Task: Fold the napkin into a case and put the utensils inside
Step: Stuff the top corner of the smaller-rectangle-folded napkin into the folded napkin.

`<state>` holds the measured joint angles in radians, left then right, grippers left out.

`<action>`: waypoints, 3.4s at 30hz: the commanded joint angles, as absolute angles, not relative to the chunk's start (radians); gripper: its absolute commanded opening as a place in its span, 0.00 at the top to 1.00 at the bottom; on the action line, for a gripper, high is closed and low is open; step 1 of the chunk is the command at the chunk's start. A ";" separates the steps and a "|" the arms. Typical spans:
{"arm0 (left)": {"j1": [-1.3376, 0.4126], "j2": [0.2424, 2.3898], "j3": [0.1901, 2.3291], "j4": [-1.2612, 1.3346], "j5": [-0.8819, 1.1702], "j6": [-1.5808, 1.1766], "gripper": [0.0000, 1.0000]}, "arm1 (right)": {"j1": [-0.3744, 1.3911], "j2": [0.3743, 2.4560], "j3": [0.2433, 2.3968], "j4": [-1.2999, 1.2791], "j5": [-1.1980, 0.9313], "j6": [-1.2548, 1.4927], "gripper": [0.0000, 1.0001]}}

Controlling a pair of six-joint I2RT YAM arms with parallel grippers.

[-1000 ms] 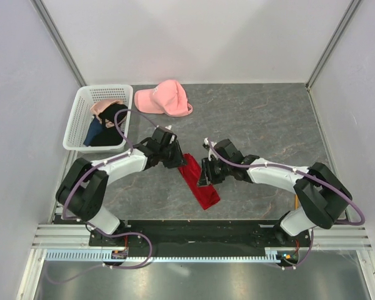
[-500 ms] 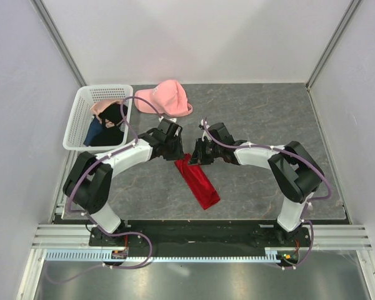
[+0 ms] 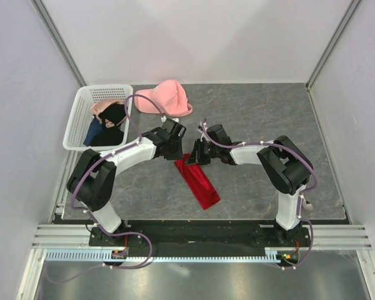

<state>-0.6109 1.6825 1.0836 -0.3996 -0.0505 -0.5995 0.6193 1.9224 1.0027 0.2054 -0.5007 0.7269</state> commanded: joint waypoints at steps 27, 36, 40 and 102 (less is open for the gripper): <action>-0.635 1.784 1.200 -0.426 -0.107 -0.540 0.75 | 0.598 1.976 1.057 0.281 -0.541 0.745 0.98; -0.640 1.778 1.206 -0.430 -0.117 -0.541 0.87 | 0.589 1.990 1.062 0.302 -0.560 0.764 0.99; -0.641 1.763 1.201 -0.431 -0.103 -0.541 0.93 | 0.591 2.003 1.060 0.342 -0.577 0.796 0.99; -0.630 1.672 0.974 -0.313 -0.055 -0.689 0.94 | 0.684 2.057 1.015 0.364 -0.538 0.854 0.99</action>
